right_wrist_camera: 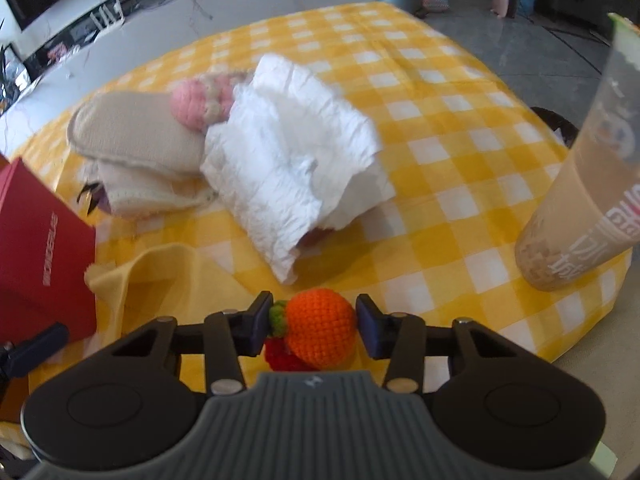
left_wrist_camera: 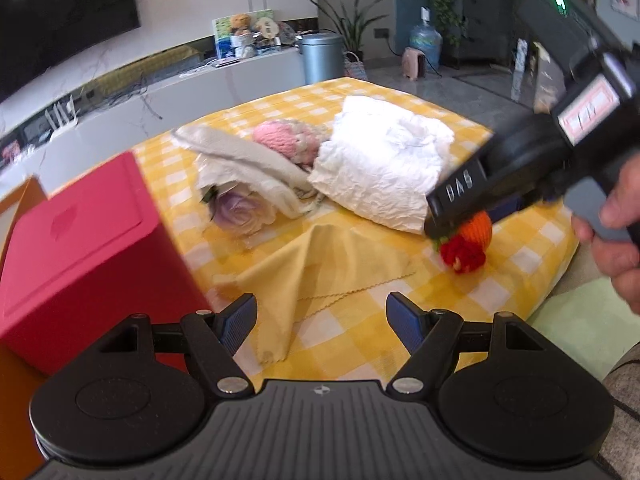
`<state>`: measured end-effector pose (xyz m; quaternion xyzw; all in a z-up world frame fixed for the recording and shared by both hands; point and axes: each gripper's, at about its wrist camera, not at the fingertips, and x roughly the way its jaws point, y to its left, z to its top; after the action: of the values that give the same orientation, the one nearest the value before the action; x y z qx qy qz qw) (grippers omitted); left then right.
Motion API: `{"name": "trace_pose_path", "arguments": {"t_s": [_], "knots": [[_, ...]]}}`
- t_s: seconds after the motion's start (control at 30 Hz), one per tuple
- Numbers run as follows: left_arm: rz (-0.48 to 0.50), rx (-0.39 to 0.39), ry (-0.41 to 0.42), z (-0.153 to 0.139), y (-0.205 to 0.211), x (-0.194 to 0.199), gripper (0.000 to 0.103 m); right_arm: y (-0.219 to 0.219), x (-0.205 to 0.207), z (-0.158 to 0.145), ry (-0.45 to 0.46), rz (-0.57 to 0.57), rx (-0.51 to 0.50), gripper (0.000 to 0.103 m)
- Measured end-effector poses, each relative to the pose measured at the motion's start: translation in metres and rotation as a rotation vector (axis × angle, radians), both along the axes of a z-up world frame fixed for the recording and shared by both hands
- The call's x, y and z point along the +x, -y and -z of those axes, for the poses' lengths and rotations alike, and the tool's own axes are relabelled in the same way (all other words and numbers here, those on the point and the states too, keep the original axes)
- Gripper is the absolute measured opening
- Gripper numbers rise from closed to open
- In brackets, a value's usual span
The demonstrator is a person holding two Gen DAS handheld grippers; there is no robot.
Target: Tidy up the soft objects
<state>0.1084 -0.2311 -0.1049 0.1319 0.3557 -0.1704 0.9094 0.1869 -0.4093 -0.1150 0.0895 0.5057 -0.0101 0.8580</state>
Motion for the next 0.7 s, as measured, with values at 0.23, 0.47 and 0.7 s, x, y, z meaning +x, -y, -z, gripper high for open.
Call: {"name": "trace_pose_path", "arguments": {"t_s": [0.23, 0.47, 0.7], "knots": [[0.052, 0.157, 0.028, 0.012, 0.027, 0.015, 0.087, 0.014, 0.006, 0.007, -0.020, 0.051, 0.007, 0.045], [0.061, 0.209, -0.099, 0.029, 0.036, 0.044, 0.085, 0.011, 0.011, 0.012, -0.038, 0.026, 0.004, 0.045], [-0.004, 0.015, -0.260, 0.031, 0.015, 0.064, 0.059, 0.011, 0.013, 0.013, -0.041, 0.018, 0.002, 0.045]]}}
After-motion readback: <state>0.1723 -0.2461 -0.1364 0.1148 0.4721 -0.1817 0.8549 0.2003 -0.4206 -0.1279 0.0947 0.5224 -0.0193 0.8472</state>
